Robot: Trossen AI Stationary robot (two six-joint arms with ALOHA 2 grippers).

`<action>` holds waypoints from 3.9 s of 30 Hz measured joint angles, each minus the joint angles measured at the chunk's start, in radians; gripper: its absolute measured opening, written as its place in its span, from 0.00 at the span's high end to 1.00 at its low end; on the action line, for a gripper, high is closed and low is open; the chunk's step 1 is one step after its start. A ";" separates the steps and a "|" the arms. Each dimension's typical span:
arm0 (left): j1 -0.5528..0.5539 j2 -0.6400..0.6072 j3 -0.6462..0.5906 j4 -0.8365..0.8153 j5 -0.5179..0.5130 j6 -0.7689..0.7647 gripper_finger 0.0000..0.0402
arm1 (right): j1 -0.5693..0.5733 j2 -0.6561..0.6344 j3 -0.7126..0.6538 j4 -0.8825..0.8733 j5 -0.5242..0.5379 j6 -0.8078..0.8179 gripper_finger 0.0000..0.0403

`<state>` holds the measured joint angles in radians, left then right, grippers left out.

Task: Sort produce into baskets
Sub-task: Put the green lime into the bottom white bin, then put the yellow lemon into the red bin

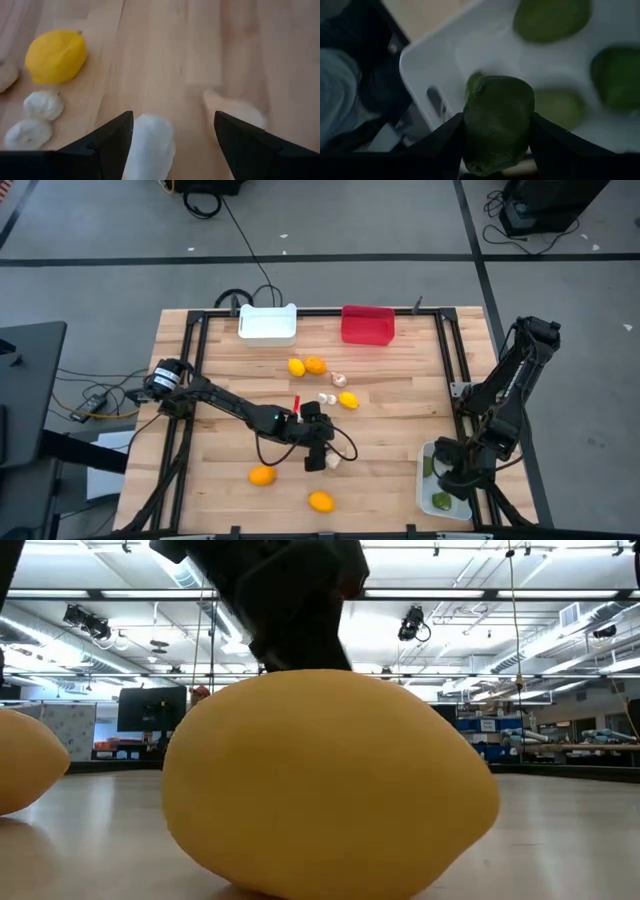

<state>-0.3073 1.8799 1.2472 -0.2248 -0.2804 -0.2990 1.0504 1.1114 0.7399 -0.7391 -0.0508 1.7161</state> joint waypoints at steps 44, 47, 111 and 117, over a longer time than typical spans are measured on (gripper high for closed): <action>-0.021 0.000 0.000 -0.006 -0.041 -0.071 0.30 | -0.031 0.062 0.000 0.008 -0.010 -0.280 0.42; -0.021 0.000 0.000 -0.006 -0.041 -0.071 0.30 | -0.031 0.062 0.000 0.005 -0.007 -0.268 0.42; 0.177 -0.398 -0.108 -0.424 -0.118 0.293 0.30 | -1.003 0.506 -0.007 0.695 0.310 -1.242 0.31; 0.302 -0.511 -0.283 -0.294 -0.033 0.268 0.30 | -1.044 0.576 0.006 0.716 0.275 -1.280 0.34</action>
<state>-0.0055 1.3691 0.9637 -0.5189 -0.3137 -0.0310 0.0060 1.6875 0.7458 -0.0232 0.2245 0.4364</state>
